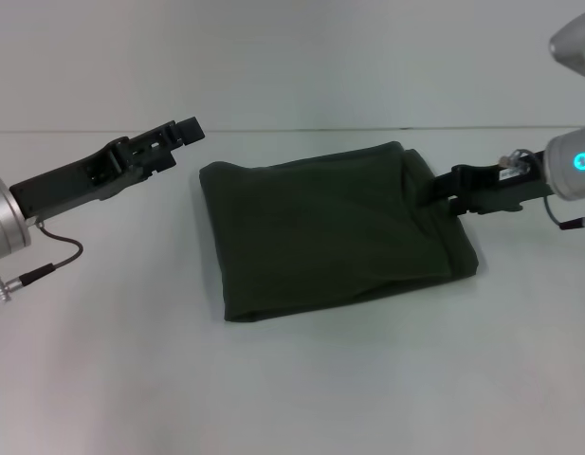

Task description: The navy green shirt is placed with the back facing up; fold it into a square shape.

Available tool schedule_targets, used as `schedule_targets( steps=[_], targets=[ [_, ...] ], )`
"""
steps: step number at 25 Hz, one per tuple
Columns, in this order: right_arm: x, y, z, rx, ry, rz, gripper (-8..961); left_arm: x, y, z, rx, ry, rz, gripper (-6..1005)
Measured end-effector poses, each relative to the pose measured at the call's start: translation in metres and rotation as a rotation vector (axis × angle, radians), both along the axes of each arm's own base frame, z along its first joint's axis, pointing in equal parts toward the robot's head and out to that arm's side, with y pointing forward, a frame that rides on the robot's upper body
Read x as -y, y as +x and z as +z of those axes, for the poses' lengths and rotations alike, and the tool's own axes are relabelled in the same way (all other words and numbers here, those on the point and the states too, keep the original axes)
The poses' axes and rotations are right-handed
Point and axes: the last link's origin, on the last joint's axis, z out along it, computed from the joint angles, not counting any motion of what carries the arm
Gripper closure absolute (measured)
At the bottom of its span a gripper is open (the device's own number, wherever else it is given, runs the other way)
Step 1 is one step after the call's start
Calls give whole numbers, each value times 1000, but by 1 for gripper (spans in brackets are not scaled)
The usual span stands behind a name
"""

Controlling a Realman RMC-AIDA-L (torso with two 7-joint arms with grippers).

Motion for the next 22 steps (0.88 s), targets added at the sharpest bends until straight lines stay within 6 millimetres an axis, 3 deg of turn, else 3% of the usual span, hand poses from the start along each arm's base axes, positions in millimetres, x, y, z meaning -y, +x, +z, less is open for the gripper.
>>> schedule_targets(
  steps=[22],
  targets=[
    [2,-7,-39,22,18,5,347,1,2,-8,3,-8,-8,50]
  ],
)
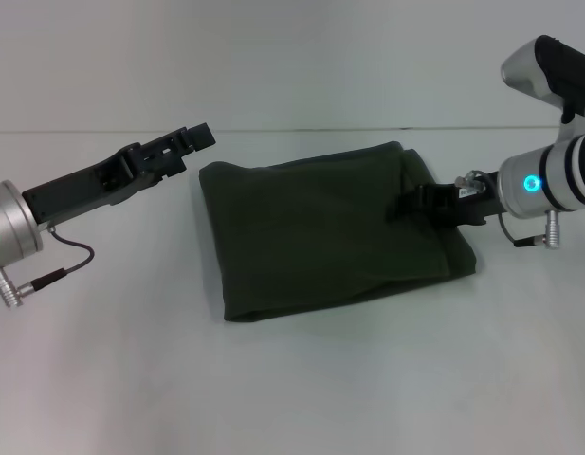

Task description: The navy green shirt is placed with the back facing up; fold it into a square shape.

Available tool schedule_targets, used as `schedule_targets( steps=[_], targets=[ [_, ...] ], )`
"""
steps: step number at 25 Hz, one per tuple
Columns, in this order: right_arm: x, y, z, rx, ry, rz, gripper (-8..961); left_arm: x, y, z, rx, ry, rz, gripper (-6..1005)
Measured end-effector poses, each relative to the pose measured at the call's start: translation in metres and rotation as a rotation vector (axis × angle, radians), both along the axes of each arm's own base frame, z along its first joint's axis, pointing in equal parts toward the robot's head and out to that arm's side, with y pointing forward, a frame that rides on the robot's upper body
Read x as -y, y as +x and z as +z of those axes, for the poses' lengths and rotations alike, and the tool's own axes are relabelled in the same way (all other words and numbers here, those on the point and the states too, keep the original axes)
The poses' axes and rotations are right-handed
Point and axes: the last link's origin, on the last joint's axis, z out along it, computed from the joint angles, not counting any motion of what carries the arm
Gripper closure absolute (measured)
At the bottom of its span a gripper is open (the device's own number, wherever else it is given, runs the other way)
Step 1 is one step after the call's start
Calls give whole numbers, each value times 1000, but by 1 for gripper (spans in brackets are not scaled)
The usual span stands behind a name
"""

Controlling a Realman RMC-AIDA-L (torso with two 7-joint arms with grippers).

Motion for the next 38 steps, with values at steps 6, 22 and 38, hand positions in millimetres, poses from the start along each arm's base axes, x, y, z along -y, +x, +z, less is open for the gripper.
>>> schedule_targets(
  steps=[6,22,38],
  targets=[
    [-1,-5,-7,1,6,9,364,-1,-1,0,3,7,5,51],
    [3,1,-4,-13,-5,-17,578,-5,4,2,11,22,-7,52],
    [1,3,-2,-9,20,-19,694,-6,4,2,16,30,-1,53]
  ],
)
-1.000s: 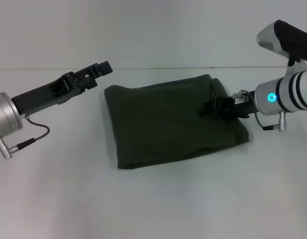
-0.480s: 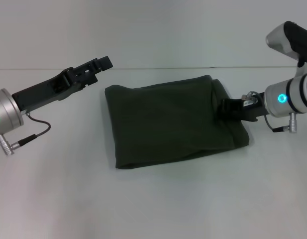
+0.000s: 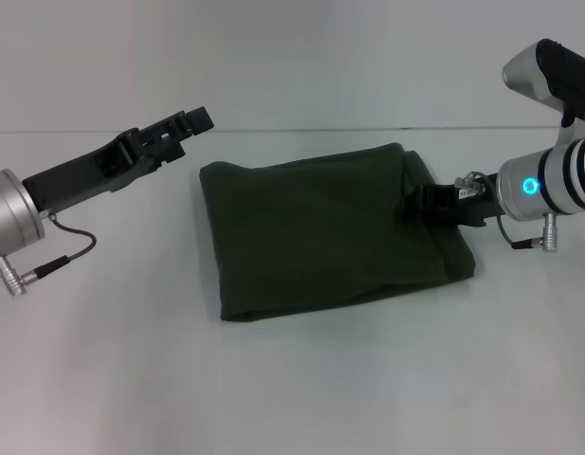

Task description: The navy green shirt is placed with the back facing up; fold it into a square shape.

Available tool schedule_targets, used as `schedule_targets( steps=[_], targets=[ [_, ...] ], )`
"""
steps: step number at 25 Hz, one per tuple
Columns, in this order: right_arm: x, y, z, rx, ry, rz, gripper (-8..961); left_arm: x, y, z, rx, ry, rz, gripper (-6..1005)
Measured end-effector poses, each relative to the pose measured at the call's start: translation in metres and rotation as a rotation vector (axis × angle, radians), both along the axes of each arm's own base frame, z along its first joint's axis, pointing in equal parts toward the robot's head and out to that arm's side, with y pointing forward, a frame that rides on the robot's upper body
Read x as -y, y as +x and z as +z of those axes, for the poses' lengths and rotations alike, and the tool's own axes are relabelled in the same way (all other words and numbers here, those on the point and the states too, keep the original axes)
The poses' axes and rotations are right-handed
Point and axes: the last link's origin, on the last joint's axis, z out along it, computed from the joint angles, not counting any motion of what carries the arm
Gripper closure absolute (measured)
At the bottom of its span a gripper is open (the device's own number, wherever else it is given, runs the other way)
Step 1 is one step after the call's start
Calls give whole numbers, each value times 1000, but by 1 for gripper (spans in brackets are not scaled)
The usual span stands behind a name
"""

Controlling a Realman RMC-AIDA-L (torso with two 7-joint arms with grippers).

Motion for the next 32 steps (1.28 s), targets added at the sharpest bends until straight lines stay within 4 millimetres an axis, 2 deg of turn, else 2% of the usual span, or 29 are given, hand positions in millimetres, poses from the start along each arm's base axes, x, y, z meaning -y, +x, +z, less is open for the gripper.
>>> schedule_targets(
  steps=[10,15,21,23,28,32],
  targets=[
    [-1,-1,-6,13,10,3,598,-2,1,0,-3,5,2,54],
    [-1,-5,-10,24,7,25,604,-3,1,0,-4,7,4,54],
    [-1,-5,-8,21,11,30,748,-3,0,0,-3,6,6,54],
    [-1,-4,-7,18,14,26,922,-3,1,0,-3,6,6,54],
    [-2,-1,-1,9,30,15,922,-3,1,-1,-1,3,7,55],
    [-6,-10,13,-32,47,44,923,-3,0,0,0,8,12,55]
  ],
)
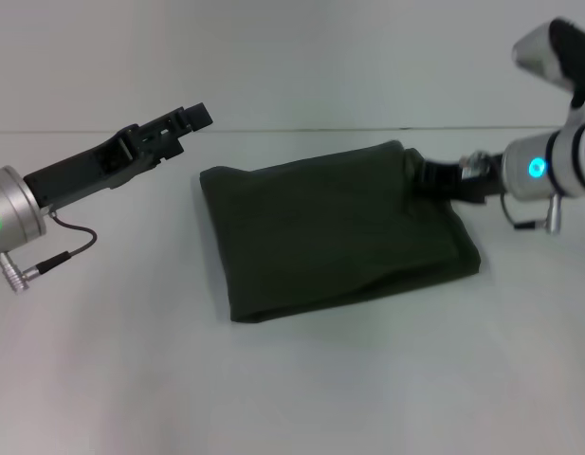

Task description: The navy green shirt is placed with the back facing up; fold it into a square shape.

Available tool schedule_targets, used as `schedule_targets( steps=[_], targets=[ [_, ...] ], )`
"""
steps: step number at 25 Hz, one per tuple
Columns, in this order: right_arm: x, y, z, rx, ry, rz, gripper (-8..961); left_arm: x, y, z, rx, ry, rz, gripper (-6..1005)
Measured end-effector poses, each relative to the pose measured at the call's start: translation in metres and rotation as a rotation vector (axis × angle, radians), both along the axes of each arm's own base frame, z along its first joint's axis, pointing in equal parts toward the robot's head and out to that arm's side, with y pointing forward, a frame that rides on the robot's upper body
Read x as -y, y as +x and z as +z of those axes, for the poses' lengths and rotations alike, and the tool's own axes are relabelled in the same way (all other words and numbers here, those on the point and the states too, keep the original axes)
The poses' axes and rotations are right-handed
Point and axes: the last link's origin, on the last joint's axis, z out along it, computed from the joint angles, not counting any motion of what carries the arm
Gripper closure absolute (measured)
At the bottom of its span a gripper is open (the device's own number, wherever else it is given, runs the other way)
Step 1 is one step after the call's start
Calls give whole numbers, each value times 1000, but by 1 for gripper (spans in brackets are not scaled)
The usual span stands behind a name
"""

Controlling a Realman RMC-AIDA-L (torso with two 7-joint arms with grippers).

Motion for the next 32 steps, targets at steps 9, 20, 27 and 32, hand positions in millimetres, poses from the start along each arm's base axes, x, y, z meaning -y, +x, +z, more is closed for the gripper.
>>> schedule_targets(
  steps=[9,20,27,32],
  targets=[
    [-8,-23,15,21,9,83,922,1,0,2,12,8,2,56],
    [-8,-3,10,123,29,49,920,0,-1,2,12,13,6,56],
    [-10,4,5,193,27,56,911,0,-4,1,14,9,18,57],
    [-14,11,9,262,63,30,904,-1,-4,1,13,9,19,57]
  ],
)
